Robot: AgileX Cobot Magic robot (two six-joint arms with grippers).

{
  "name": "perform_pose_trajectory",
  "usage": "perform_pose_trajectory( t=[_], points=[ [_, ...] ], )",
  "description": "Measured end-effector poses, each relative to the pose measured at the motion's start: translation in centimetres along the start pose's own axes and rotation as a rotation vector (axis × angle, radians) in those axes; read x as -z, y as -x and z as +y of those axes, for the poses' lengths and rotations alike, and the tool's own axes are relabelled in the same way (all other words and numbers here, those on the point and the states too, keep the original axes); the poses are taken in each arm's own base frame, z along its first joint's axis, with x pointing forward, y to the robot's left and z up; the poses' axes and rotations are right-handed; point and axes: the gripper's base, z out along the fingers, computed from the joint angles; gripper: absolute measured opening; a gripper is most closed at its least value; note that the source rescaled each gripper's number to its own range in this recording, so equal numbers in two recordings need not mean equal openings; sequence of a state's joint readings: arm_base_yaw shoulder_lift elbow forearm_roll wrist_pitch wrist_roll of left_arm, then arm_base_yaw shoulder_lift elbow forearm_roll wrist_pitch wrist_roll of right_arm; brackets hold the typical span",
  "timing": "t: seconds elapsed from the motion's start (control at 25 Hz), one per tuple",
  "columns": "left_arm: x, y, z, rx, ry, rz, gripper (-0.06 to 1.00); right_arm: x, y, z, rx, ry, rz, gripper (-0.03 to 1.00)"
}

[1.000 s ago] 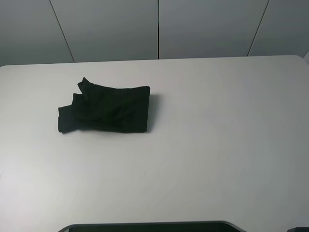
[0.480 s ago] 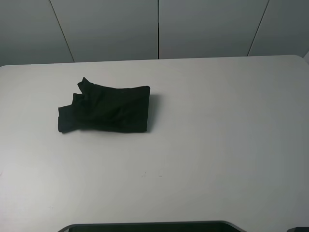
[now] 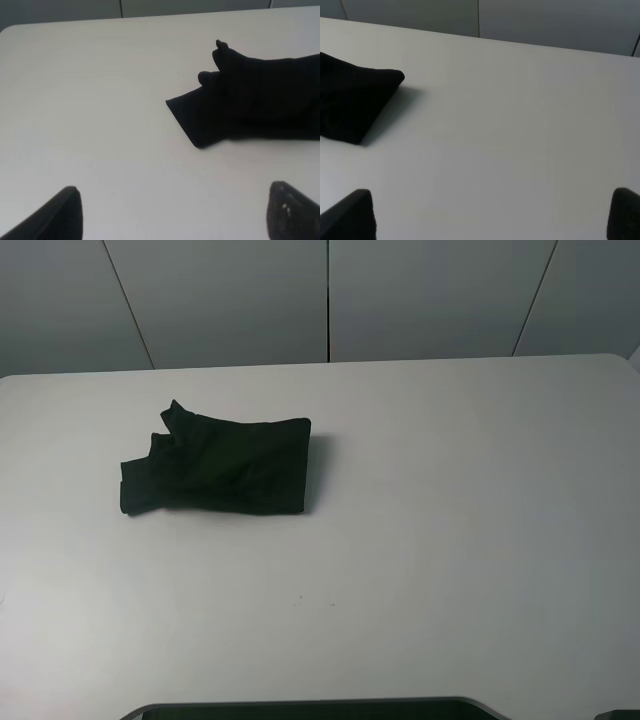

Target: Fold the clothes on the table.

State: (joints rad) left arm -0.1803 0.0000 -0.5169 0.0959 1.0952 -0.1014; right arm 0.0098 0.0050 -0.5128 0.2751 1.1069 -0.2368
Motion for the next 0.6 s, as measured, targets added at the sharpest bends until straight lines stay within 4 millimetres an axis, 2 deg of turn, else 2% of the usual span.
perform_pose_trajectory(
  t=[0.4, 0.6],
  points=[
    [-0.07, 0.00, -0.02, -0.045, -0.002, -0.003, 0.96, 0.00, 0.00, 0.00, 0.000, 0.000, 0.000, 1.00],
    [-0.11, -0.04, -0.02, -0.045, -0.002, -0.001, 0.96, -0.15, 0.08, 0.02, -0.033, -0.063, -0.001, 1.00]
  ],
)
